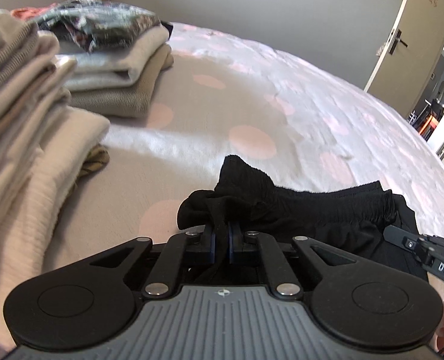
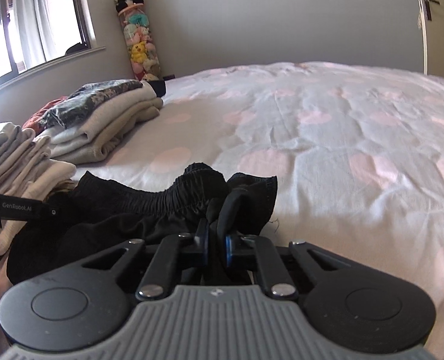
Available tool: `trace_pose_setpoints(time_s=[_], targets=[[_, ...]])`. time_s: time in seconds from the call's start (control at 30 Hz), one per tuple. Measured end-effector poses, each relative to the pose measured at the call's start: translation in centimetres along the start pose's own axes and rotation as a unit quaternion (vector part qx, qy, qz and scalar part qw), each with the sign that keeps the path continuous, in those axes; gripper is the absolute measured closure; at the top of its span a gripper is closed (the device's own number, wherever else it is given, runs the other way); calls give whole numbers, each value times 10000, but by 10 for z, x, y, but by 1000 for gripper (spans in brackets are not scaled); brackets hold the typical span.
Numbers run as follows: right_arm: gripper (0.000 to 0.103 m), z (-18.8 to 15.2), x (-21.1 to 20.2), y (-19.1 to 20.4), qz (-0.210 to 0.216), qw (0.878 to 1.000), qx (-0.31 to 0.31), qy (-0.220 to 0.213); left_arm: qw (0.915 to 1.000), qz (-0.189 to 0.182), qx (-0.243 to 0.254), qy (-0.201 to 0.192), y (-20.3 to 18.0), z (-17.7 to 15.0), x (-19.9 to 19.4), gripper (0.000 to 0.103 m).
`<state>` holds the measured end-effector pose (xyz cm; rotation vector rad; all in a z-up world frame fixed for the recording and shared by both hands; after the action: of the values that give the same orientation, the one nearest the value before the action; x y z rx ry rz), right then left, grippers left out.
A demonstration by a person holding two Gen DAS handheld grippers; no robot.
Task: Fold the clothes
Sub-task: 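Carry the held shorts with both tools onto the folded clothes stack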
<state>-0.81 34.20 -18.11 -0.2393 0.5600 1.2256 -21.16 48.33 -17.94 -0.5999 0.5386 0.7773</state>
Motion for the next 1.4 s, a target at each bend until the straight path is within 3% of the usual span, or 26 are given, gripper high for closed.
trace_pose_setpoints(time_s=[0.4,0.67,0.9,1.13,1.23,1.4], targets=[[93,57,-80,61,320,9957,-267,-823,9949,202,382,-912,-2,43,-109,98],[94,121,-107,154,917,9843,-796,-1280,9879,475,433,-1412,49,94,-203,98],[94,175,-106,255,1648,9726,-949,-1335,9805,1094,754,-1451,106,150,-276,98],[94,190,-72,348,2095,9690,-954,-892,9747,1753,848,-1096,168,180,-289,98],[94,184,-48,370,2077,9712,-966,-649,9778,1740,741,-904,191,177,-271,98],[93,172,-6,374,1921,9774,-846,-242,9841,1540,526,-717,224,165,-242,98]])
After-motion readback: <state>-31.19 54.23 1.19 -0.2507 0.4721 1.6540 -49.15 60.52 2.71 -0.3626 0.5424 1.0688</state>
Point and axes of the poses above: each gripper's, at about its wrist camera, not at the fingertips, and x roughly the way its jaws point, y to its left, z to its top, the point moved 6 cm from there along x, roughly the way its jaws point, and after that the axes turned 6 degrees about -z, right-handed, at the moved point
